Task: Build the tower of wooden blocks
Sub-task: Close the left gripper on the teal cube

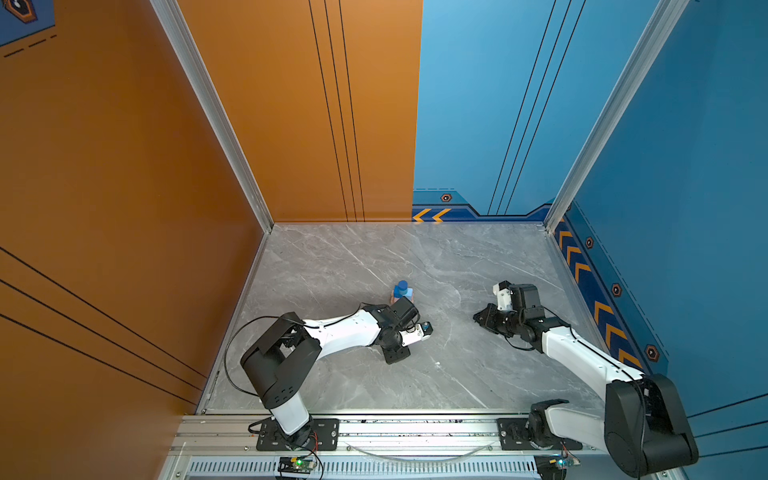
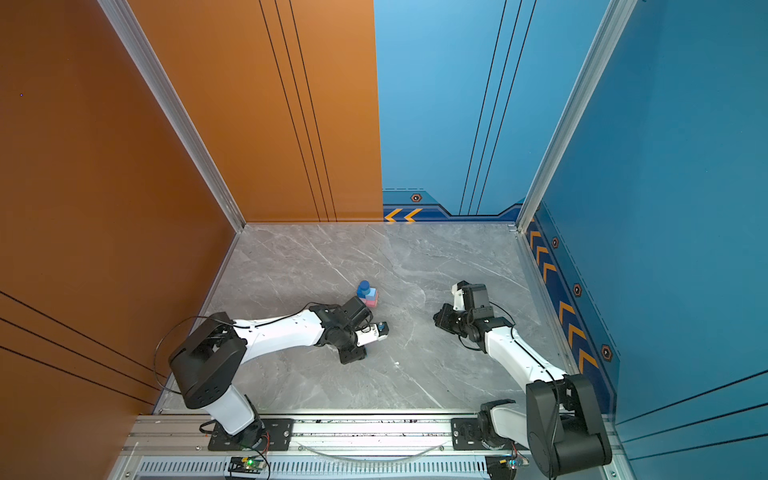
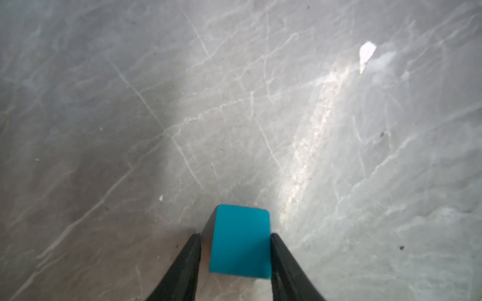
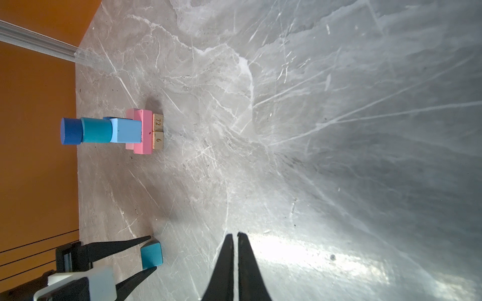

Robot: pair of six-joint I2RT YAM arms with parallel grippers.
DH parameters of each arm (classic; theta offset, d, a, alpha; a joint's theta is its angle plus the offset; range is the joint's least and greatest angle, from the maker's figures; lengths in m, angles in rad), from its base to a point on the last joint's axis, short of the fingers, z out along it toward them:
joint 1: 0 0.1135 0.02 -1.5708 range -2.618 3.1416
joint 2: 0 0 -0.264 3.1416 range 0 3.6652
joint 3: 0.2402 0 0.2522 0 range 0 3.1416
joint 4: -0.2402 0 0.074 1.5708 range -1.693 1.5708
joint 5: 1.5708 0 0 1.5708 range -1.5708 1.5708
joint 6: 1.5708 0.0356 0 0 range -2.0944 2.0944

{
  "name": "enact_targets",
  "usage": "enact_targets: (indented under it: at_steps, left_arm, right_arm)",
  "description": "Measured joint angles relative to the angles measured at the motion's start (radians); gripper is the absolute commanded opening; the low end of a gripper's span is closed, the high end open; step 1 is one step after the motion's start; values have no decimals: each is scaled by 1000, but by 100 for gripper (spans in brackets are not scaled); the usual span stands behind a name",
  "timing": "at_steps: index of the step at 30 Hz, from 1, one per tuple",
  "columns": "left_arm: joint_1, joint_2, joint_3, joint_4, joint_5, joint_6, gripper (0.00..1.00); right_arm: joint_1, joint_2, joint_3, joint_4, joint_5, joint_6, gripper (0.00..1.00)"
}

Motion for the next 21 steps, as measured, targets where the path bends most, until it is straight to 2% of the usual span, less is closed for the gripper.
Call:
enact_targets:
  at_steps: [5,14,21]
  left_arm:
    - [1,-1,0,6,0,-5,40]
    - [1,-19,0,5,-4,-13,52]
    - [3,-21,0,-8,-14,-16,46]
  right_arm:
    - [0,0,0,0,0,0,9]
    - [0,0,0,0,0,0,9]
    - [0,0,0,0,0,0,9]
